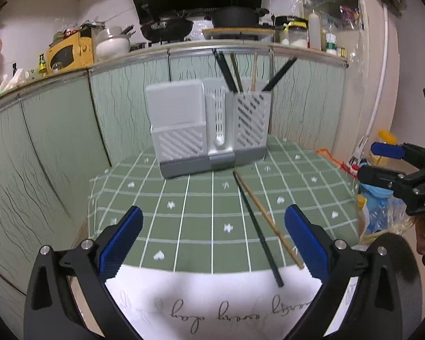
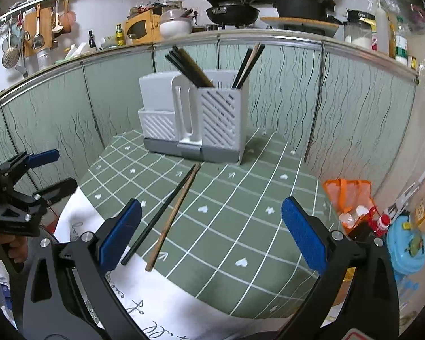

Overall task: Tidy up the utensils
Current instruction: 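Move both open tools back over the last two chopsticks, then grasp the black chopstick with left tool while right tool grasps the wooden chopstick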

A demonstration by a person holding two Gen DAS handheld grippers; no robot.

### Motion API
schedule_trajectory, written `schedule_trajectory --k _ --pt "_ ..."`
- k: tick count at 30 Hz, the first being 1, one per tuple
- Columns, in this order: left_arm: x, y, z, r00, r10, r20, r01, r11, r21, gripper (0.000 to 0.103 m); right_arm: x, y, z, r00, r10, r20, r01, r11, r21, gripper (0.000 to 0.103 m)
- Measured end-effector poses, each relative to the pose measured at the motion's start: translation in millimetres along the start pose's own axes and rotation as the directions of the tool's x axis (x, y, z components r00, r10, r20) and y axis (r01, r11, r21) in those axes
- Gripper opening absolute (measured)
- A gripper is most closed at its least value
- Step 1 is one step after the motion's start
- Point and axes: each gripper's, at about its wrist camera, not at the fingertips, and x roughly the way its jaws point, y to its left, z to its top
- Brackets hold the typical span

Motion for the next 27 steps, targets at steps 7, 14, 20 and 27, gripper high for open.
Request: schedule_trajectory --k 7,14,20,27 --pt "17 -4 -28 0.998 -0.033 -0.052 0.032 0.999 -0.036 0.098 13 2 -20 1.000 0.008 -0.030 -0.008 1.000 0.012 0.095" --pt "40 -32 -56 0.991 -0.059 -0.124 0.058 0.998 -0.015 0.082 19 1 -34 0.998 0.014 -0.053 -0.012 1.000 0.027 0.095" --pt "56 -51 -68 0.984 -0.072 -0.165 0.073 0.997 0.003 0.065 17 -3 -41 0.999 -0.006 -0.052 0.007 1.000 0.020 0.095" --pt "65 -57 -71 0.984 -0.026 -0.175 0.030 0.999 0.025 0.039 17 -6 -55 0.997 -0.040 -0.070 0.040 0.999 -0.001 0.095"
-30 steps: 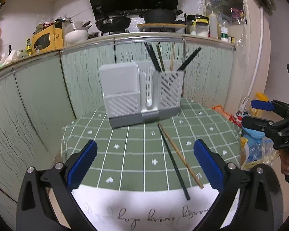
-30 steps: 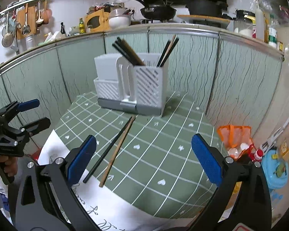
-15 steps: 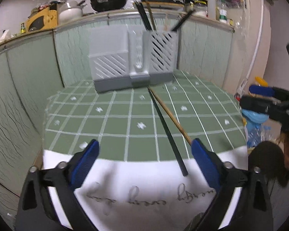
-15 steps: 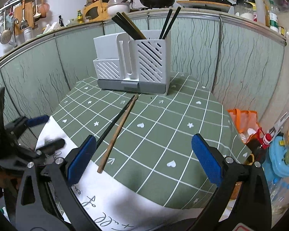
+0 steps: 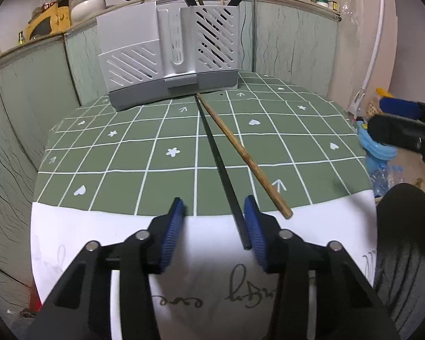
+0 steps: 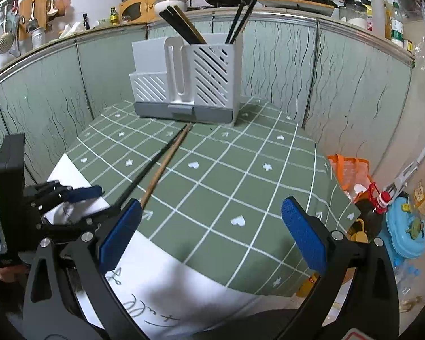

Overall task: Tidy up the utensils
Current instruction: 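Grasp the black chopstick with left tool while right tool grasps the wooden chopstick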

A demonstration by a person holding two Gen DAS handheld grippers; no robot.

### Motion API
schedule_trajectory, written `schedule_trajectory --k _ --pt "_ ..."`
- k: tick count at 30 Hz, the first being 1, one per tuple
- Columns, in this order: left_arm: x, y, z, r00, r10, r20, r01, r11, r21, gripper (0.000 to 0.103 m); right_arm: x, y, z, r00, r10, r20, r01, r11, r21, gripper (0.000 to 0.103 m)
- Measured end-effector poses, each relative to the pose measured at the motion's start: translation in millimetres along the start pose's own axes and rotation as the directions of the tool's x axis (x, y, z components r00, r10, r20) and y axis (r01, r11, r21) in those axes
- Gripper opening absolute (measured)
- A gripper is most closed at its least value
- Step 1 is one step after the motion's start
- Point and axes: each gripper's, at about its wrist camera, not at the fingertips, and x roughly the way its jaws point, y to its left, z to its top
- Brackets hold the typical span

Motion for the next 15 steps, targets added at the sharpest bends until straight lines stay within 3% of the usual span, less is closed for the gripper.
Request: schedule_trajectory --k 5,15 --pt "1 7 0 0.998 0.066 -0.001 -0.066 0.998 -0.006 0.010 7 -2 -12 1.000 -0.004 -0.024 0.004 1.000 0.013 0.095" --pt "0 23 5 0.999 0.036 -0.027 -0.037 0.998 -0.052 0.008 12 8 -15 1.000 -0.004 -0.028 0.004 1.000 -0.001 0.095"
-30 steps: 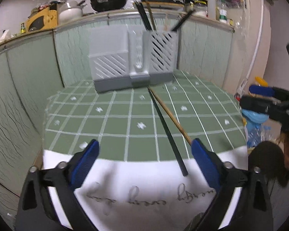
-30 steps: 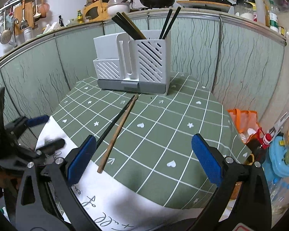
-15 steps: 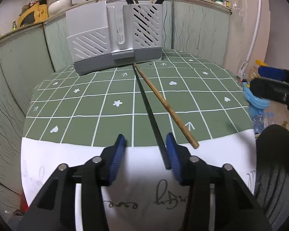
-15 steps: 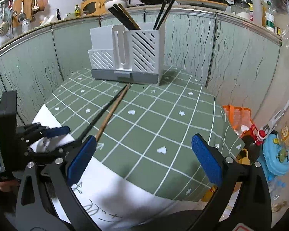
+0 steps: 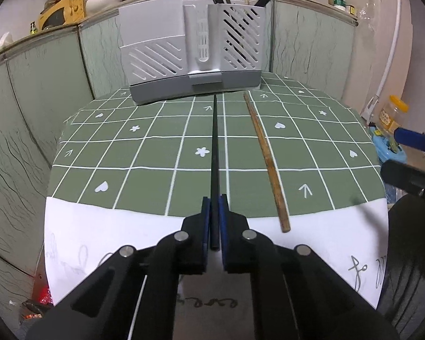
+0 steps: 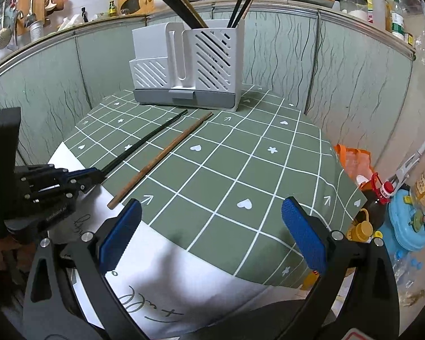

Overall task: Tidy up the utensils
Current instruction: 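Grasp the black chopstick with left tool while right tool grasps the wooden chopstick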

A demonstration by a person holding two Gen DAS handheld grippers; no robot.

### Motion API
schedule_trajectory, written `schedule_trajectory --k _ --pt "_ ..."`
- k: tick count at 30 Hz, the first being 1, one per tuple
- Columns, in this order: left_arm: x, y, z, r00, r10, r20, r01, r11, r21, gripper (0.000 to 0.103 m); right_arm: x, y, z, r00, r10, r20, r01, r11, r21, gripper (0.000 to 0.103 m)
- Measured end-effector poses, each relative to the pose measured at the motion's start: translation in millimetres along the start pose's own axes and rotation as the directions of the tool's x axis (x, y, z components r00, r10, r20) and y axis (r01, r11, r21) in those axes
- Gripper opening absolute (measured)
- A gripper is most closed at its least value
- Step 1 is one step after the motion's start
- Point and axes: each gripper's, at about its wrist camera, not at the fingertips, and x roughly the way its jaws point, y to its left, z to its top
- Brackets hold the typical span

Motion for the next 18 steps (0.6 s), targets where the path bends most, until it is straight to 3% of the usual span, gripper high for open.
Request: schedule_trajectory --k 15,18 --pt "-17 46 -2 0.999 0.031 0.008 -0.030 0.997 -0.070 0.008 32 54 0 0.997 0.064 -0.038 -0.066 0.997 -0.046 0.095" --pt "-18 53 -5 0.999 0.040 0.005 -0.039 0.996 -0.079 0.008 41 67 1 0.997 0.064 -0.046 -0.066 0.996 -0.051 0.091"
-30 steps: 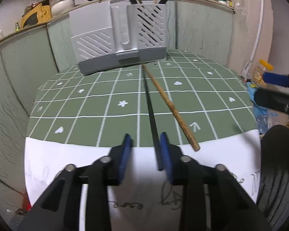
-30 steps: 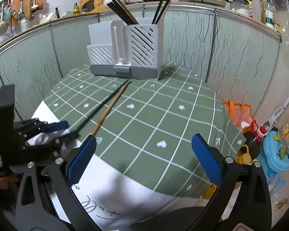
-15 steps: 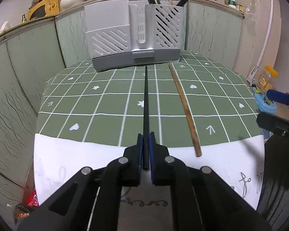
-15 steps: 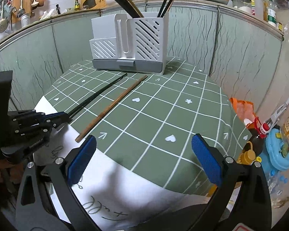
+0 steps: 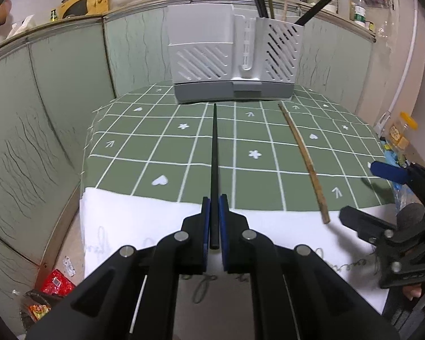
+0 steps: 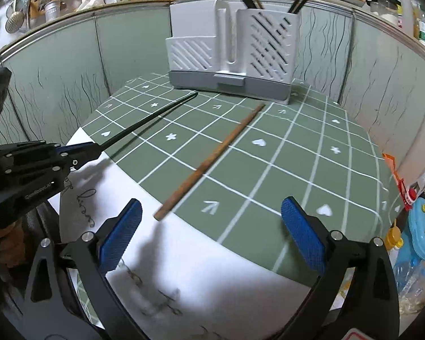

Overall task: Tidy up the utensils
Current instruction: 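Grasp the black chopstick with left tool while right tool grasps the wooden chopstick, then lift and carry both held chopsticks toward the utensil holder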

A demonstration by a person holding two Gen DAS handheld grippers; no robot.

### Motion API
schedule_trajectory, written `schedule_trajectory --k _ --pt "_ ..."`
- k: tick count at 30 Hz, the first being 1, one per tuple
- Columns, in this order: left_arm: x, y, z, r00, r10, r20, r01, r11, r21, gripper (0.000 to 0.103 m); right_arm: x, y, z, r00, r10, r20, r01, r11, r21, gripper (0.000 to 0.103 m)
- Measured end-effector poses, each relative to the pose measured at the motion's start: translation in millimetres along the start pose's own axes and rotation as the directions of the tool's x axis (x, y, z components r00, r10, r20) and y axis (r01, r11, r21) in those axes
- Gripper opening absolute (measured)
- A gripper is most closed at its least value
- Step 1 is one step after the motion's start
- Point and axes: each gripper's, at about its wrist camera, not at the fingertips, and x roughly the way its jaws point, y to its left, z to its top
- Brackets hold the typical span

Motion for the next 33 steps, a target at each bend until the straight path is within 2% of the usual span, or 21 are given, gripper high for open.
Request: schedule_trajectory --k 3,7,12,14,17,26,33 --pt "0 8 -3 1.000 0.005 -0.002 -0.005 1.000 -0.017 0.008 9 9 3 1.000 0.003 -0.010 -0.003 1.000 0.009 0.085" --pt "2 15 -8 1.000 0.009 -0.007 -0.010 0.999 -0.032 0.008 20 18 6 1.000 -0.007 -0.019 0.008 1.000 0.022 0.070" --pt "4 21 -11 1.000 0.009 -0.014 -0.009 0.999 -0.045 0.008 25 21 5 0.999 -0.044 -0.016 0.045 0.997 0.065 0.038" --pt "4 22 -11 1.000 0.005 -0.017 -0.006 0.999 -0.050 0.008 25 16 5 0.997 -0.073 -0.012 0.074 0.993 0.094 0.013" --pt "5 21 -10 1.000 0.002 -0.017 -0.002 0.999 -0.049 0.008 24 8 3 0.996 -0.083 -0.015 0.085 0.988 0.128 0.007" --pt "-1 7 -7 1.000 -0.025 -0.007 0.025 0.999 -0.024 0.008 10 -8 -2 0.996 -0.083 -0.039 0.088 0.984 0.156 0.006" --pt "-20 -5 7 0.999 -0.046 0.024 0.046 0.999 -0.005 0.008 -21 -29 5 0.995 -0.098 -0.008 0.098 0.980 0.172 0.006"
